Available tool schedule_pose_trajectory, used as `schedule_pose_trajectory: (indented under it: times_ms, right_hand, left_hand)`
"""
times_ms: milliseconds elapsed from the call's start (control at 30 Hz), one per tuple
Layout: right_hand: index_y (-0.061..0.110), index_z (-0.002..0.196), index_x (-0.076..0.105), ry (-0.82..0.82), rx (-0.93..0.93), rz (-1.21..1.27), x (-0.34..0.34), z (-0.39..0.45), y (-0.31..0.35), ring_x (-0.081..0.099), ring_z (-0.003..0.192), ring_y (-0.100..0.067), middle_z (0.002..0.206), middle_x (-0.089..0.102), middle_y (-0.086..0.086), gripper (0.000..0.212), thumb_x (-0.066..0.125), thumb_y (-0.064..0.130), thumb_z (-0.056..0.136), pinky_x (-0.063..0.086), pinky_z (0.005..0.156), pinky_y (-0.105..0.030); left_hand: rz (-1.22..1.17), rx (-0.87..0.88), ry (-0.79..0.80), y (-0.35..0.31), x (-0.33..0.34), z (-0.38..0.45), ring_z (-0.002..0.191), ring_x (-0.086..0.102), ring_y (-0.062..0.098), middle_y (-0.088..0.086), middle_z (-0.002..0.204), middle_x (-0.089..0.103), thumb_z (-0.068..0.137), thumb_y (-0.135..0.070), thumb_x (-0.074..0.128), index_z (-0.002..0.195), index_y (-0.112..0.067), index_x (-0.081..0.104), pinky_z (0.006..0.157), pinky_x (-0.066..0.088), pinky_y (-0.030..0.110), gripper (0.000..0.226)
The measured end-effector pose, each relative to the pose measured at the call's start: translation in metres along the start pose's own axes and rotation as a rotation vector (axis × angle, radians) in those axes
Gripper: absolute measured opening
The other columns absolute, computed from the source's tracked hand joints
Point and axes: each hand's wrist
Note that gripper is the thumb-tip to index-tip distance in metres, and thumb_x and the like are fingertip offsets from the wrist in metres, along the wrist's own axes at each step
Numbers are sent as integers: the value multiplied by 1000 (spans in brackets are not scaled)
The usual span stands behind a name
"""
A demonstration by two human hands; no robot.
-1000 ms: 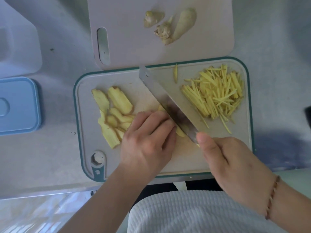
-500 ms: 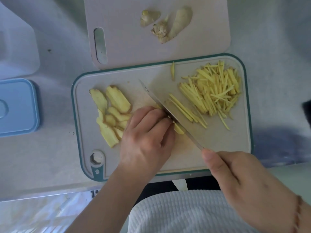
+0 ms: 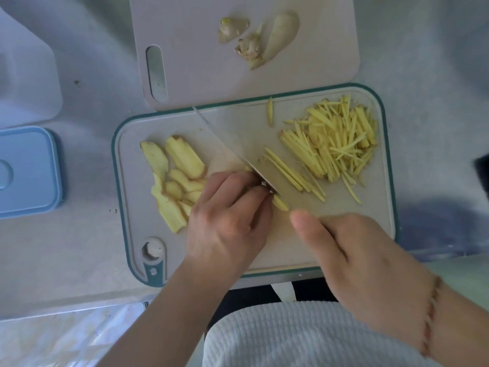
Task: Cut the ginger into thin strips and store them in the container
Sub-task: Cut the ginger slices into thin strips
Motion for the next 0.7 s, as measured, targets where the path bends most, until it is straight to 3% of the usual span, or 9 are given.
schedule_pose_trajectory:
  times_ms: [167, 333, 467, 567, 700]
  right_hand:
    - [14, 51, 33, 26, 96, -49, 0, -24, -19, 35, 43, -13, 45, 39, 1, 75, 12, 81, 77, 33, 48, -22]
    - [18, 49, 33, 10, 16, -53, 9, 10, 1, 33, 38, -12, 39, 31, 2, 69, 11, 74, 81, 36, 46, -27]
    - [17, 50, 31, 1, 30, -13, 6, -7, -4, 35, 41, -14, 42, 36, 1, 71, 13, 76, 85, 35, 47, -21]
    - [21, 52, 39, 3, 111, -12, 3, -29, -15, 41, 45, -14, 46, 44, 4, 71, 14, 82, 78, 35, 52, -19]
    - [18, 47, 29, 22, 56, -42, 9, 0, -6, 32, 39, -13, 40, 34, 2, 73, 9, 79, 82, 36, 47, -23]
  left_hand:
    - [-6, 14, 34, 0, -3, -4, 84, 67, 24, 7, 96, 74, 92, 1, 62, 86, -3, 80, 90, 44, 16, 19]
    - [7, 11, 45, -1, -2, -3, 84, 68, 26, 7, 94, 74, 93, 0, 60, 84, -3, 79, 87, 46, 18, 21]
    - [-10, 18, 38, 1, -3, -4, 88, 69, 29, 10, 93, 74, 95, 2, 60, 86, 0, 79, 86, 52, 26, 21]
    - [-13, 22, 55, 2, -4, -3, 88, 68, 30, 10, 94, 74, 100, -1, 53, 87, 0, 79, 87, 51, 26, 29]
    - [-1, 40, 68, 4, -3, -4, 88, 69, 30, 9, 95, 75, 98, 3, 56, 88, 0, 79, 86, 51, 27, 25]
Point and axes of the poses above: each hand's wrist, its own z-axis towards the middle knuckle, its own x-axis out of the palm, y = z × x
